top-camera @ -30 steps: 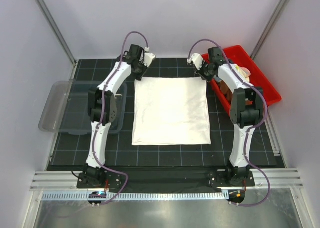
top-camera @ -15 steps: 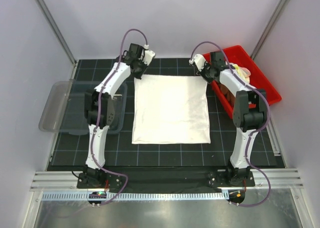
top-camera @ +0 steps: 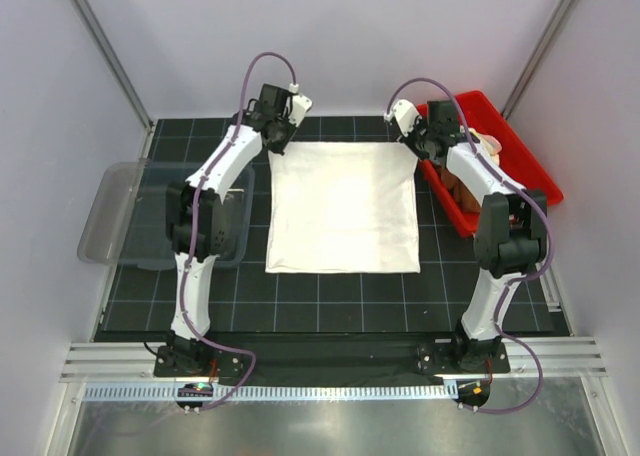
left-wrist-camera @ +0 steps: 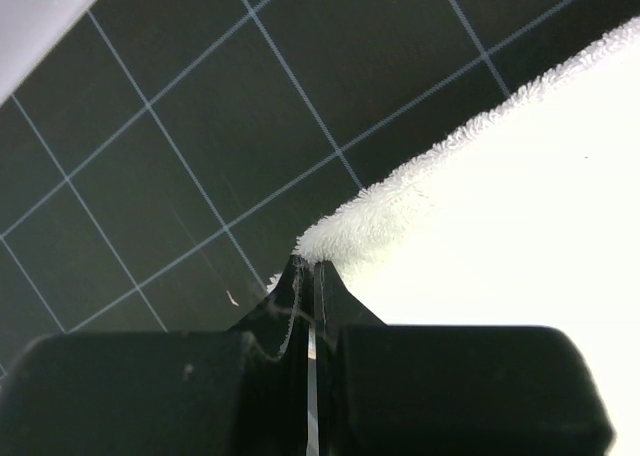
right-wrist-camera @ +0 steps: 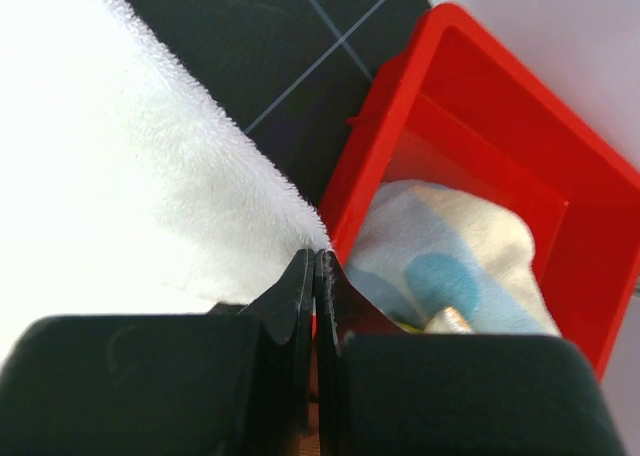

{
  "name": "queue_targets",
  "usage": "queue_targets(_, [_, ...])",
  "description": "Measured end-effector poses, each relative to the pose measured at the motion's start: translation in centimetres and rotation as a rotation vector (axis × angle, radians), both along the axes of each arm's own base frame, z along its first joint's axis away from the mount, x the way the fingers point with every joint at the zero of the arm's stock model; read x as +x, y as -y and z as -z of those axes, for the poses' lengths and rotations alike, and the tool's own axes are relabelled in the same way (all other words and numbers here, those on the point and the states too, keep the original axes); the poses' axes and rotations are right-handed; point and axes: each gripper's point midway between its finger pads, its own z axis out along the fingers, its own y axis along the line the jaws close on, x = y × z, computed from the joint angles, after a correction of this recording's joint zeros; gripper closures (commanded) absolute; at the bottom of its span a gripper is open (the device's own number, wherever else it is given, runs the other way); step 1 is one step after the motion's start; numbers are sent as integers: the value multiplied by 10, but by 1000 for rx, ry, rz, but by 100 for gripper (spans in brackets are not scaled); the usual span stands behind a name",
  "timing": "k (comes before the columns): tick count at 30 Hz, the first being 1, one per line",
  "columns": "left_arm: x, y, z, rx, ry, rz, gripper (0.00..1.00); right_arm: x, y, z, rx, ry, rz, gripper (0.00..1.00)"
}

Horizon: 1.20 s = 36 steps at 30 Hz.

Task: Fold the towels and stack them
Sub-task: Fold the towel

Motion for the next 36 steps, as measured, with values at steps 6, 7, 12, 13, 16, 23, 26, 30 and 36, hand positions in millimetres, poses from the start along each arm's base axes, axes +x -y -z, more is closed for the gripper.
queue_targets(6, [-18, 3, 22, 38, -54, 6, 100, -24, 2, 24, 10, -68, 16, 99])
queue_targets(7, [-22, 3, 24, 44, -62, 9, 100, -27, 3, 25, 14, -75, 21, 99])
queue_targets(12, [-39, 4, 9, 53, -48, 14, 100, -46, 4, 5, 57, -60, 57, 99])
queue_targets(13, [-43, 5, 3, 50, -39, 16, 100, -51, 4, -1, 71, -50, 67, 99])
queue_targets(16, [-60, 2, -11, 37, -26, 18, 100, -66, 3, -19, 107, -28, 89, 99])
queue_targets(23, [-101, -3, -5, -12, -73, 5, 100, -114, -7, -11, 191, -69, 140, 99])
queue_targets(26, [-123, -5, 13, -7, -129, 5, 100, -135, -13, 3, 187, -103, 158, 99])
queue_targets(30, [-146, -4, 22, -5, -166, 10, 100, -153, -16, 11, 174, -127, 202, 99])
queue_targets(36, [-166, 4, 6, -38, -139, 27, 100, -168, -11, 13, 166, -135, 291, 99])
